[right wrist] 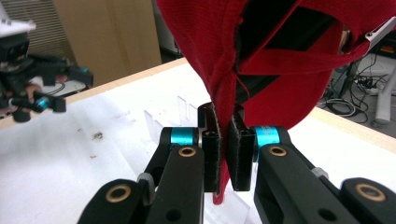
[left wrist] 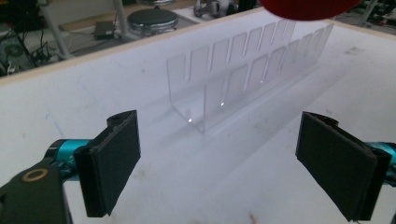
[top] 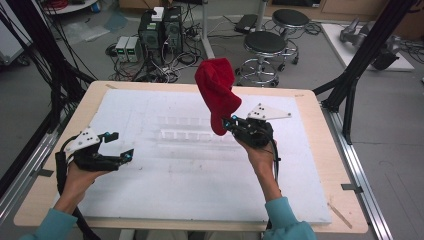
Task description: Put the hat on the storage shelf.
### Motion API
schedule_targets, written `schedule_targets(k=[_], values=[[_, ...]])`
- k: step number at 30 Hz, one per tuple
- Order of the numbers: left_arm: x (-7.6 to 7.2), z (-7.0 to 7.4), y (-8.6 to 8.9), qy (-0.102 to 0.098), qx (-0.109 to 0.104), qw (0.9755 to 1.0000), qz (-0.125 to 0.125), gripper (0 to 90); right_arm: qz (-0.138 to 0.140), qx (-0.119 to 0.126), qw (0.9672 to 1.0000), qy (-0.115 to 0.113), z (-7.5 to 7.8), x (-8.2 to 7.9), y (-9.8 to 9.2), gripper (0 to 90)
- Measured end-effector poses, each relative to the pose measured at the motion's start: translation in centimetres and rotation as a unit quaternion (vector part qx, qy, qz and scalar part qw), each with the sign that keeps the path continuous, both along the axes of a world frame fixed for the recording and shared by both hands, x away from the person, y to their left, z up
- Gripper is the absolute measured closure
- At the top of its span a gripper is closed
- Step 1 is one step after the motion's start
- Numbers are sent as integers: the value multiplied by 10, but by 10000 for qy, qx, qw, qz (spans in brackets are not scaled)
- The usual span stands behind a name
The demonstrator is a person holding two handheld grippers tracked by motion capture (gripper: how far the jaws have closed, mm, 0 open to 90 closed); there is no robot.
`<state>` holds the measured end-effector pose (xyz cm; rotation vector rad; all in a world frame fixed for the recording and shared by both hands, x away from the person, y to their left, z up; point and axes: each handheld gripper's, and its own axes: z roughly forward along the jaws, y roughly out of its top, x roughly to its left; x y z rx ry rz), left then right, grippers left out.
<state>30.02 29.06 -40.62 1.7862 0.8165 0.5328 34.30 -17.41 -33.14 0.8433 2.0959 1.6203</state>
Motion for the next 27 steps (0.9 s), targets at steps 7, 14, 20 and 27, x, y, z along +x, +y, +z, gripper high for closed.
schedule_targets(k=[7,14,20,27], values=[[-12,-13,11,-157,-234,9991,327,143,-213,-18,9997,89,-13,3,5,858],[-18,-25,14,-256,-421,9974,528,144,-231,-87,9997,94,-18,5,11,858],[-22,-34,16,-195,-467,9966,646,143,-330,-110,9993,123,-19,4,17,858],[-23,-40,17,-170,-525,9961,684,143,-413,-141,9989,186,-20,3,21,858]])
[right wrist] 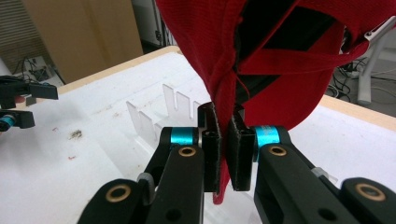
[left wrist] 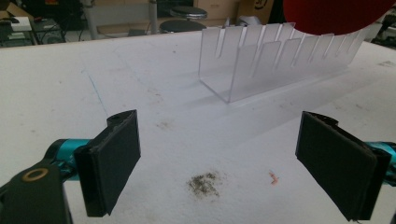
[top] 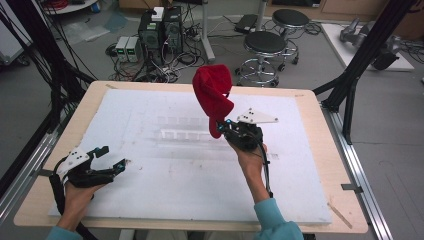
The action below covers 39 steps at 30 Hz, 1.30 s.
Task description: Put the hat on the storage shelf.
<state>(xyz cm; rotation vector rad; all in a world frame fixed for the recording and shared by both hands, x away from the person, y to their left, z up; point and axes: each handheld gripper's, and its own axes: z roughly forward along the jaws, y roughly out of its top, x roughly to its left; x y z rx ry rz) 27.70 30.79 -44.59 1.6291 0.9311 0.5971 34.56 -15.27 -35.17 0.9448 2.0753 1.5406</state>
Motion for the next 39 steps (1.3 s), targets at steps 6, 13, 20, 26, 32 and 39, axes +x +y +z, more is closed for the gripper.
schedule_targets(k=[6,13,20,26,32,39], values=[[-2,-2,0,-20,-82,10000,18,143,-57,-153,9998,90,-5,0,6,858],[-1,-2,1,-3,-85,10000,38,144,-161,-175,9993,281,-7,2,8,858],[-2,-2,0,-34,-74,10000,53,144,-213,-326,9983,437,-10,1,11,857],[-3,-2,0,-65,-66,9999,45,144,-244,-251,9982,493,-20,0,11,857],[-3,-3,0,-88,-76,9999,58,145,-225,-261,9982,481,-23,-4,9,856],[-3,-3,0,-68,-68,9999,77,145,-247,-425,9971,577,-26,-2,10,569]])
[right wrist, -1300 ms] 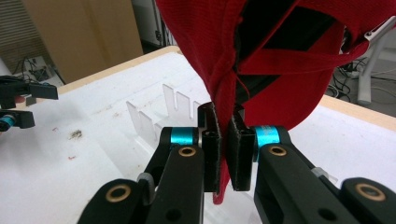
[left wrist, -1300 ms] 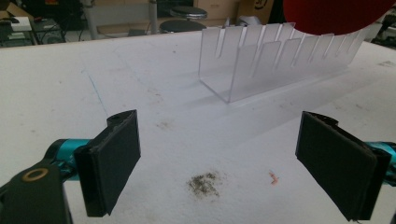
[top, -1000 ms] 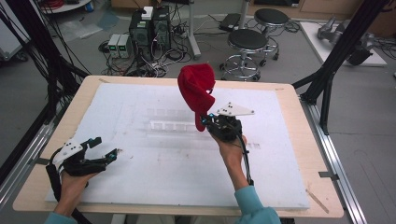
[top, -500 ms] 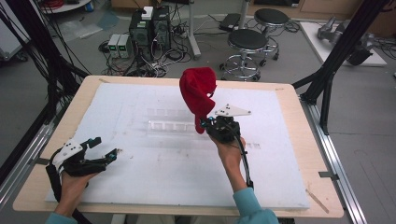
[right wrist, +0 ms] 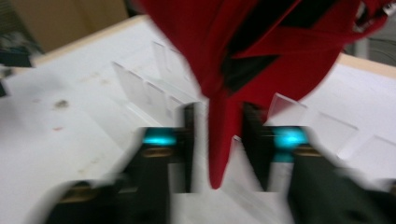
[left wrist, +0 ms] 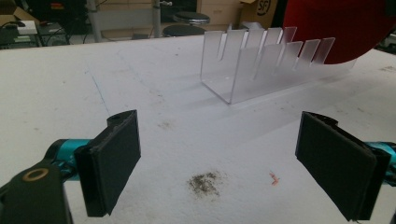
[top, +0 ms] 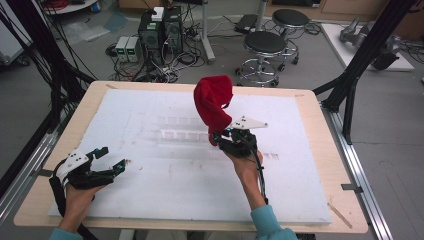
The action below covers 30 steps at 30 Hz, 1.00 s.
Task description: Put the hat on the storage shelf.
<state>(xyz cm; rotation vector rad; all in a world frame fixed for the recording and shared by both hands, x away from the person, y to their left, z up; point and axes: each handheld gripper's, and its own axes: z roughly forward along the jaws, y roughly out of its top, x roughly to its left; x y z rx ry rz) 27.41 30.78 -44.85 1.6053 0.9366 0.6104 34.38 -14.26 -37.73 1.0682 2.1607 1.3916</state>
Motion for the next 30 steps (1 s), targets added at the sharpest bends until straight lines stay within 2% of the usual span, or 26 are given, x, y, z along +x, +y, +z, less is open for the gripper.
schedule_targets(k=[2,5,7,9,11,14,16,19,20,22,24,30], values=[[0,0,0,-8,5,10000,0,145,-46,-77,9999,-50,0,-1,0,416],[-1,0,0,-23,30,10000,-17,144,26,-18,10000,-66,1,-1,0,191],[-1,0,0,-38,19,10000,-21,145,-43,-143,9999,-64,2,-4,-1,111],[-1,0,0,-28,0,10000,1,145,-63,-183,9998,-17,3,-8,-5,87],[-1,0,0,-49,-10,10000,10,144,-153,-190,9997,-84,4,-13,-11,18],[-1,0,0,-49,-5,10000,15,145,-254,-87,9993,-267,4,-26,-25,17],[-1,0,0,-61,-13,10000,20,144,-354,-157,9985,-398,1,-37,-36,17],[-2,0,0,-104,-10,9999,45,144,-483,-79,9976,-490,-6,-53,-55,17],[-3,0,1,-116,-1,9999,47,145,-529,-57,9968,-597,-8,-59,-61,17],[-4,-1,0,-194,-2,9998,84,145,-664,-27,9944,-817,-13,-71,-73,17],[-5,-1,0,-255,12,9996,102,145,-789,95,9907,-1108,-20,-82,-87,17],[-8,-1,0,-403,0,9991,147,145,-1034,606,9810,-1528,-45,-101,-113,18]])
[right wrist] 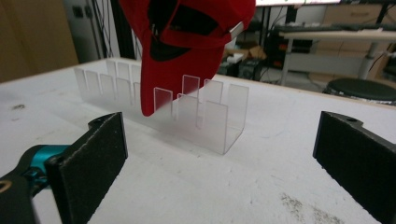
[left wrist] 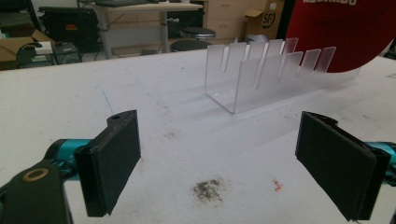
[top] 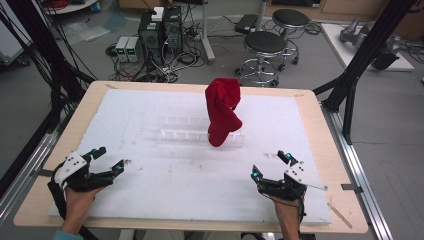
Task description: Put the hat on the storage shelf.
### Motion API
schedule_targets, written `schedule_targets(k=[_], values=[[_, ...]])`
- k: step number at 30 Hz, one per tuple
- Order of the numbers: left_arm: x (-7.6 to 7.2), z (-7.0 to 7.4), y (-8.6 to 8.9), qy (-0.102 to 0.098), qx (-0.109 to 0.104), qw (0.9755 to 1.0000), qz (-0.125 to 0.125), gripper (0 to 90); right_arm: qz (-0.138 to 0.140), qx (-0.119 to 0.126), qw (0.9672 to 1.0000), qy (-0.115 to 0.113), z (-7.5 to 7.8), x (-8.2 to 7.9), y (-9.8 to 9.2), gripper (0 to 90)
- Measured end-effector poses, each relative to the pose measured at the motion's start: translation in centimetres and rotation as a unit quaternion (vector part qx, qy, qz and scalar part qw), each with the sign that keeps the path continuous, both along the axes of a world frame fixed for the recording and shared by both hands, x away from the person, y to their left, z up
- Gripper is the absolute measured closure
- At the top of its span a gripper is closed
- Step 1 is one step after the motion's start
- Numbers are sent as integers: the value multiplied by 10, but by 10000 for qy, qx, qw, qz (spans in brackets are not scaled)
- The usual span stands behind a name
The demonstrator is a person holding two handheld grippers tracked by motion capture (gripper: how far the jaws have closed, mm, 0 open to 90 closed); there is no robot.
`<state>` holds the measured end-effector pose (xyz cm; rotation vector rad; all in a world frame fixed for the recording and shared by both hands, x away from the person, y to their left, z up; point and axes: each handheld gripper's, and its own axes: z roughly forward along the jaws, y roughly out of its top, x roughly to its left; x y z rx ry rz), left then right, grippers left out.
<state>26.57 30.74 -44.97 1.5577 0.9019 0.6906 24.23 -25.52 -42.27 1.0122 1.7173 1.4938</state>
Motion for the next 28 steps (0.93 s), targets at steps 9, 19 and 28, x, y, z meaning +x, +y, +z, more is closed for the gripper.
schedule_targets(k=[9,19,28], values=[[-2,0,-1,-91,44,9999,25,145,-202,82,9997,139,-27,-1,-9,18],[-7,-1,-2,-371,80,9993,52,149,-263,15,9996,83,-28,0,-7,19],[-12,-2,-1,-575,32,9983,101,149,-311,-101,9995,10,-28,-3,-4,19]])
